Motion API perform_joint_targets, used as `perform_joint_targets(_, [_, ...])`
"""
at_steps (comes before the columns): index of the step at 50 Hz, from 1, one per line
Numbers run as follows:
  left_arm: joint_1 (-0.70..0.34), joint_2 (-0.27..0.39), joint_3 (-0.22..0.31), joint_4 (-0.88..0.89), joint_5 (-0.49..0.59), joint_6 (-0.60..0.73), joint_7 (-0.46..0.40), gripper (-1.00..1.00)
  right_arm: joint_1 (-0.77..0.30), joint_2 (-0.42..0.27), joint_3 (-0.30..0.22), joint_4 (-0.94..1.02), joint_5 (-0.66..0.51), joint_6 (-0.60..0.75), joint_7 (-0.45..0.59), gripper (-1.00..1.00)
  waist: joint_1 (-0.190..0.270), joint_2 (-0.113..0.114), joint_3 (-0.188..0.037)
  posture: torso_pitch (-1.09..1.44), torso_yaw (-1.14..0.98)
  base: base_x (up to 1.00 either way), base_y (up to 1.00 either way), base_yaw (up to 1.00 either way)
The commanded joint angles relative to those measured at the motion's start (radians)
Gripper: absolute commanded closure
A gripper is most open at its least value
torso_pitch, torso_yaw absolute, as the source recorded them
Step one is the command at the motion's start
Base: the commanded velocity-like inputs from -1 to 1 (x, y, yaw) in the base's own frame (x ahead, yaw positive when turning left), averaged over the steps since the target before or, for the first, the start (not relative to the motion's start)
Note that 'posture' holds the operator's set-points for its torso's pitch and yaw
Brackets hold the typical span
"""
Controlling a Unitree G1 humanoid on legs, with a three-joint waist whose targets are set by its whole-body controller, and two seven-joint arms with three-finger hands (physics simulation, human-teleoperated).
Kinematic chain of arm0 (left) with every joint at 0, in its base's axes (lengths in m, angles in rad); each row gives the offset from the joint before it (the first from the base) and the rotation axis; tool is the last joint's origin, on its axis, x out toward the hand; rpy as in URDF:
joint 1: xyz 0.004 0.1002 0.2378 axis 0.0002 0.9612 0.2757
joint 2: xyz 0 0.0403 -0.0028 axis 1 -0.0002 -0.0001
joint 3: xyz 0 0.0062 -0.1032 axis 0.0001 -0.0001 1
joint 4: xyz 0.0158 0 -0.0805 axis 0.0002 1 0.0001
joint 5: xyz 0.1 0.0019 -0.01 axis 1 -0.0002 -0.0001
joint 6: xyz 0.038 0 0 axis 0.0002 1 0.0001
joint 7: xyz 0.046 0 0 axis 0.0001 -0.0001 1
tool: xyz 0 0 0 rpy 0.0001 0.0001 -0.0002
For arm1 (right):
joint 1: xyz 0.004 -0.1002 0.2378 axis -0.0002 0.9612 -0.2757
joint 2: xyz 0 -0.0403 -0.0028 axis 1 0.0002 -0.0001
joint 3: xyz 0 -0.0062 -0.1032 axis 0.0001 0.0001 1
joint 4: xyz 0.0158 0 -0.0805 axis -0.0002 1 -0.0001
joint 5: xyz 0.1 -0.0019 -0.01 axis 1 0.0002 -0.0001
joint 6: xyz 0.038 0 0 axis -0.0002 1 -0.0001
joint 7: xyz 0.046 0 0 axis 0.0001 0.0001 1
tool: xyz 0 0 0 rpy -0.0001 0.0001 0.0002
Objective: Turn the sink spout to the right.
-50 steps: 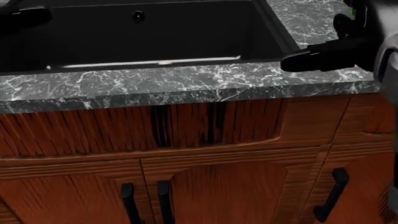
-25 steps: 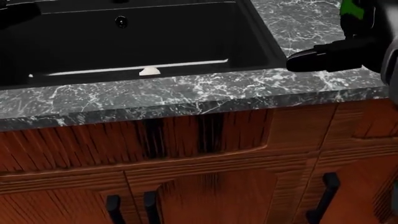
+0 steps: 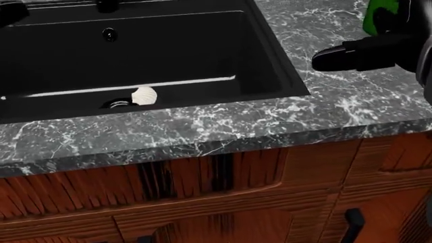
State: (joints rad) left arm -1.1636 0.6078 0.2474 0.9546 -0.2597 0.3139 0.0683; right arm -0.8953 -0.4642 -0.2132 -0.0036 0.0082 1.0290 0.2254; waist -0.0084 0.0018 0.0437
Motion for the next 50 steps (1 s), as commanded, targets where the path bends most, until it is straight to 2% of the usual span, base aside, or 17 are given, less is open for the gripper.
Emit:
perform_joint_targets(1, [-0.034,0.018,0.005,-0.038,0.000,-0.038,0.003,-1.00,-0.035,-0.006,-0.004,-0.027,0.005,-0.025,0.000,-1.00,0.000,-0.007,-0.013,0.00,0.00,0.00,0.00,0.00])
perform_joint_targets(4, [-0.028,0.015,0.004,-0.036,0.000,-0.044,0.003,-1.00,-0.034,-0.008,-0.010,-0.018,0.008,-0.029,-0.002,-1.00,-0.009,0.060,-0.030,0.00,0.00,0.00,0.00,0.00])
perform_joint_targets(5, [-0.028,0.015,0.003,-0.035,0.001,-0.045,0.003,-1.00,-0.030,-0.017,0.001,-0.017,-0.004,-0.029,-0.005,-1.00,-0.010,0.026,-0.020,0.00,0.00,0.00,0.00,0.00])
perform_joint_targets(7, [-0.030,0.017,0.004,-0.034,0.001,-0.044,0.003,-1.00,-0.022,-0.005,-0.024,-0.037,0.022,-0.026,0.010,-1.00,-0.008,0.038,-0.052,0.00,0.00,0.00,0.21,0.00])
perform_joint_targets(9, [-0.033,0.019,0.004,-0.035,0.000,-0.042,0.004,-1.00,-0.015,-0.009,-0.022,-0.049,0.026,-0.025,0.007,-1.00,0.040,-0.029,-0.013,0.00,0.00,0.00,0.50,0.50])
perform_joint_targets(11, [-0.032,0.020,0.005,-0.037,-0.002,-0.040,0.004,-1.00,-0.013,-0.009,-0.020,-0.053,0.030,-0.025,0.003,-1.00,0.023,0.041,-0.041,0.00,0.00,0.00,0.00,1.00])
perform_joint_targets(15, [-0.031,0.024,0.007,-0.038,-0.004,-0.039,0.004,-1.00,-0.015,-0.010,-0.004,-0.065,0.030,-0.031,0.003,-1.00,0.006,0.069,-0.027,0.00,0.00,0.00,0.00,0.50])
perform_joint_targets(23, [-0.033,0.028,0.008,-0.047,-0.008,-0.031,0.005,-1.00,-0.027,-0.011,0.005,-0.051,-0.007,-0.020,0.015,-1.00,0.014,-0.026,-0.004,0.00,0.00,0.00,0.00,0.00])
perform_joint_targets(28, [-0.030,0.025,0.007,-0.049,-0.008,-0.032,0.008,-1.00,-0.029,-0.005,0.001,-0.045,-0.003,-0.016,0.023,-1.00,0.020,0.001,-0.057,0.00,0.00,0.05,0.00,0.00])
perform_joint_targets(30, [-0.037,0.025,0.007,-0.059,-0.011,-0.018,0.011,-1.00,-0.036,-0.013,-0.002,-0.060,-0.003,0.005,0.027,-1.00,0.019,0.008,-0.025,0.00,0.00,0.23,0.00,0.00])
perform_joint_targets(36, [-0.035,0.029,0.008,-0.056,-0.012,-0.020,0.010,-1.00,-0.030,-0.014,-0.009,-0.081,0.000,0.018,0.026,-1.00,0.015,-0.033,-0.027,0.00,0.00,0.24,0.00,0.00])
perform_joint_targets(38, [-0.038,0.038,0.011,-0.058,-0.014,-0.014,0.008,-1.00,-0.033,-0.016,-0.009,-0.088,0.000,0.025,0.023,-1.00,0.011,-0.021,-0.038,0.00,0.00,0.24,0.00,0.00])
perform_joint_targets(39, [-0.039,0.046,0.015,-0.055,-0.016,-0.013,0.006,-1.00,-0.034,-0.016,-0.011,-0.087,-0.001,0.026,0.019,-1.00,0.014,-0.025,-0.009,0.00,0.00,0.00,0.00,0.00])
perform_joint_targets(40, [-0.041,0.054,0.019,-0.044,-0.018,-0.016,0.005,-1.00,-0.038,-0.016,-0.012,-0.088,0.001,0.022,0.017,-1.00,0.010,-0.028,-0.027,0.00,0.00,0.00,0.00,0.00])
perform_joint_targets(45, [-0.052,0.064,0.015,-0.027,-0.016,-0.021,0.002,-1.00,-0.065,0.001,0.008,-0.029,0.015,-0.011,0.009,-1.00,0.007,0.024,-0.017,0.00,0.00,0.00,0.00,0.00])
perform_joint_targets(46, [-0.054,0.064,0.015,-0.031,-0.017,-0.017,0.004,-1.00,-0.073,0.003,0.011,-0.021,0.014,-0.011,0.008,-1.00,0.002,0.015,-0.043,0.00,0.00,0.11,0.00,0.00])
perform_joint_targets(50, [-0.052,0.061,0.012,-0.034,-0.014,-0.018,-0.003,-1.00,-0.077,-0.005,0.009,-0.021,0.012,-0.002,0.015,-1.00,0.004,0.021,-0.035,0.00,0.00,0.17,0.00,0.00])
